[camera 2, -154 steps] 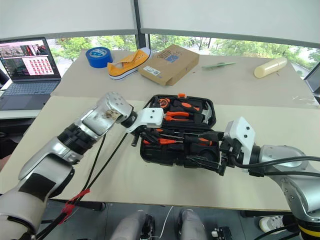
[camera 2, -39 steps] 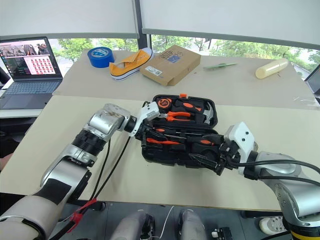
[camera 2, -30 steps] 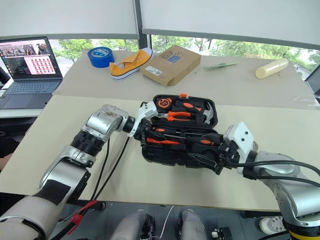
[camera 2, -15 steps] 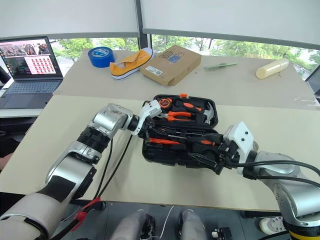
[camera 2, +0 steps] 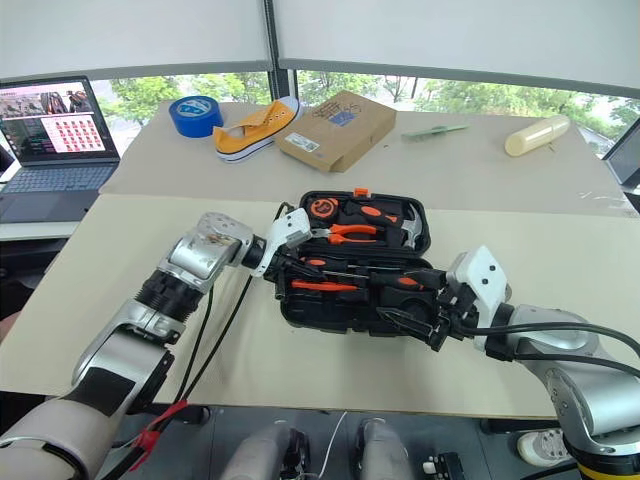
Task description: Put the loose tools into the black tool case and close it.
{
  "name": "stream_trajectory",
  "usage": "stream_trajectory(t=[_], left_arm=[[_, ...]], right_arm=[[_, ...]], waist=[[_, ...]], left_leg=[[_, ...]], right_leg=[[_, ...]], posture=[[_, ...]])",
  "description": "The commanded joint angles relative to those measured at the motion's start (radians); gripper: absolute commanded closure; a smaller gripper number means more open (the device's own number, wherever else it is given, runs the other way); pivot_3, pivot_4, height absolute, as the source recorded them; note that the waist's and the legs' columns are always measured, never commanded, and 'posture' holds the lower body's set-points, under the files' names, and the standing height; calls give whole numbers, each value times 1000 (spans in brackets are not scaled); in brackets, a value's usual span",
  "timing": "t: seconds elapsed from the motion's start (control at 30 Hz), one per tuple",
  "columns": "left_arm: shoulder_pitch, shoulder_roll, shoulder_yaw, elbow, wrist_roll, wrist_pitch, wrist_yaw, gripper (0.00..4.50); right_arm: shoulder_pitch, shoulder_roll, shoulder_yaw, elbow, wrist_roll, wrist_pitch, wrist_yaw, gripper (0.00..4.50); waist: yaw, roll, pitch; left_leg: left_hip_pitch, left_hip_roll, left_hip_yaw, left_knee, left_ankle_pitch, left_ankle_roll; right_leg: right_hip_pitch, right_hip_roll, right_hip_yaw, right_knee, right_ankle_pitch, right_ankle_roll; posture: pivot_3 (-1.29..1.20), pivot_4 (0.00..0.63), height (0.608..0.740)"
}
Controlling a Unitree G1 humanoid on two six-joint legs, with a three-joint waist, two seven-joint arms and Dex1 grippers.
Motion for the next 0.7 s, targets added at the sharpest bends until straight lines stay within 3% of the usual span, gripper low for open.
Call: stream_trajectory(t=[0.03,0.33,0.7], left_arm=[[17,-3,25,-21,-28,7,-6,4445],[-42,-25,95,-53,-97,-27,-15,4445],[40,-35,-13,-39,13,-131,38,4445]], right_arm=[[-16,3,-1,-7,-5,-30,2,0],[-26,-2,4,-6,-6,-29,8,0],[-21,3,4,-16,-5,-28,-1,0]], waist=[[-1,0,0],[1,0,0],[1,0,0]], left_leg=[[0,0,0,0,0,0],[-1,0,0,0,0,0],[0,0,0,0,0,0]], right_leg=[[0,0,0,0,0,0],[0,0,0,0,0,0],[0,0,-1,0,0,0]], posture=[[0,150,731],[0,150,731],[0,150,731]])
